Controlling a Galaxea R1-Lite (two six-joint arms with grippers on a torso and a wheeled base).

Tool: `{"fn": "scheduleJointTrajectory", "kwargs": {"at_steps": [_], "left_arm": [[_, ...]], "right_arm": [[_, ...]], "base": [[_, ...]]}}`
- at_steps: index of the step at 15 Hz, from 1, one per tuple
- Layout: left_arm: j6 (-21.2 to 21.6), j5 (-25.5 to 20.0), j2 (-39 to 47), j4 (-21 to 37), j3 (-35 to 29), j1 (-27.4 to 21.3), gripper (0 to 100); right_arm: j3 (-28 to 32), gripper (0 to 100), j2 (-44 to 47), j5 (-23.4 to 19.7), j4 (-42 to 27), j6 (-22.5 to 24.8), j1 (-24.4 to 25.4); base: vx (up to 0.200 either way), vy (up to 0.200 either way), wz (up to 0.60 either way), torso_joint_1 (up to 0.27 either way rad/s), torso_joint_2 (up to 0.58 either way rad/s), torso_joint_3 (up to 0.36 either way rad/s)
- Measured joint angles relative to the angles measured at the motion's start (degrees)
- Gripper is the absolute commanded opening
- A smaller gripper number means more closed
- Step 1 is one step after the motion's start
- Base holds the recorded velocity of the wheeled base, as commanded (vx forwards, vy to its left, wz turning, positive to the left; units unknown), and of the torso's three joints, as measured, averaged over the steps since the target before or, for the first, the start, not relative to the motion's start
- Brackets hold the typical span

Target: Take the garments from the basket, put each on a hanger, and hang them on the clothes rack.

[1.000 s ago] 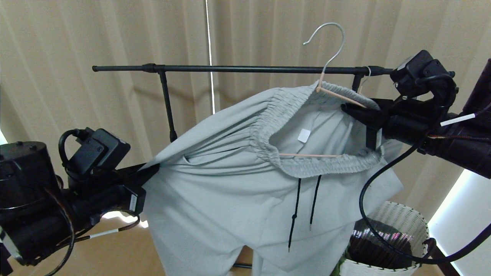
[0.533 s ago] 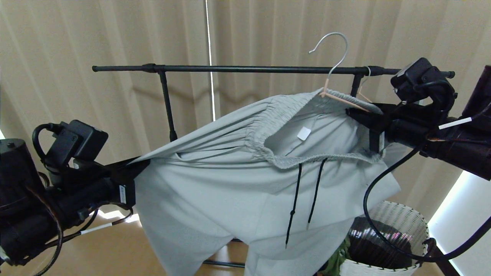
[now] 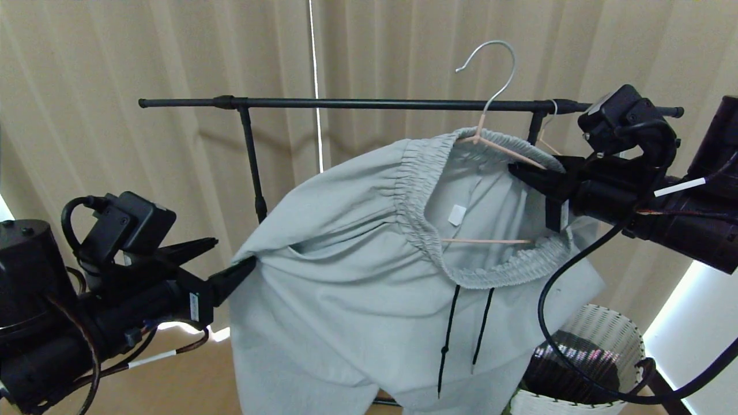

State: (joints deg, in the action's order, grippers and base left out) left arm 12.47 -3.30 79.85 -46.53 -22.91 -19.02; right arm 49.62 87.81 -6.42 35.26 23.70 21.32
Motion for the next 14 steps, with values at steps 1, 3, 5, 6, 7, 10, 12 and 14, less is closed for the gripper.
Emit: {"fn": "scheduleJointTrajectory", "kwargs": {"at_steps": [1, 3, 5, 6, 7, 10, 12, 14], "left_arm": [[0.04, -0.13, -0.8, -0.05, 0.72, -0.02, 100], [0.04, -0.35, -3.5, -0.07, 2.22, -0.11, 100], [-0.22, -1.1, -8.22, 0.0, 3.36, -0.27, 100], [-1.01, -1.26, -10.58, 0.06, 3.71, -0.38, 100], [-2.84, -1.34, -13.07, 0.09, 4.12, -0.41, 100], [-6.05, -1.34, -18.93, 0.24, 6.77, -0.46, 100], [-6.51, -1.07, -20.46, 0.22, 8.33, -0.13, 100], [-9.87, -1.15, -21.2, 0.13, 9.19, 0.41, 100]], "right_arm": [[0.05, 0, -0.02, 0.35, -0.12, 0.05, -0.02], [-0.09, 0, -0.07, 2.63, -0.94, 0.06, -0.11], [-0.01, 0, -0.1, 5.67, -3.56, 0.09, -0.22], [0.33, 0, -0.1, 7.51, -5.71, 0.09, -0.22], [0.88, 0, -0.13, 10.06, -7.75, 0.09, -0.22], [1.78, 0, -0.29, 13.95, -9.29, 0.09, -0.55], [1.82, 0, -0.4, 16.3, -9.36, 0.09, -1.38], [1.82, 0, -0.55, 17.44, -10.17, 0.09, -2.23]], "base": [[0.0, 0.0, 0.0, 0.0, 0.0, 0.0], [0.0, 0.0, 0.0, 0.0, 0.0, 0.0], [0.0, 0.0, 0.0, 0.0, 0.0, 0.0], [0.0, 0.0, 0.0, 0.0, 0.0, 0.0], [0.0, 0.0, 0.0, 0.0, 0.0, 0.0], [0.0, 0.0, 0.0, 0.0, 0.0, 0.0], [0.0, 0.0, 0.0, 0.0, 0.0, 0.0], [0.0, 0.0, 0.0, 0.0, 0.0, 0.0]]}}
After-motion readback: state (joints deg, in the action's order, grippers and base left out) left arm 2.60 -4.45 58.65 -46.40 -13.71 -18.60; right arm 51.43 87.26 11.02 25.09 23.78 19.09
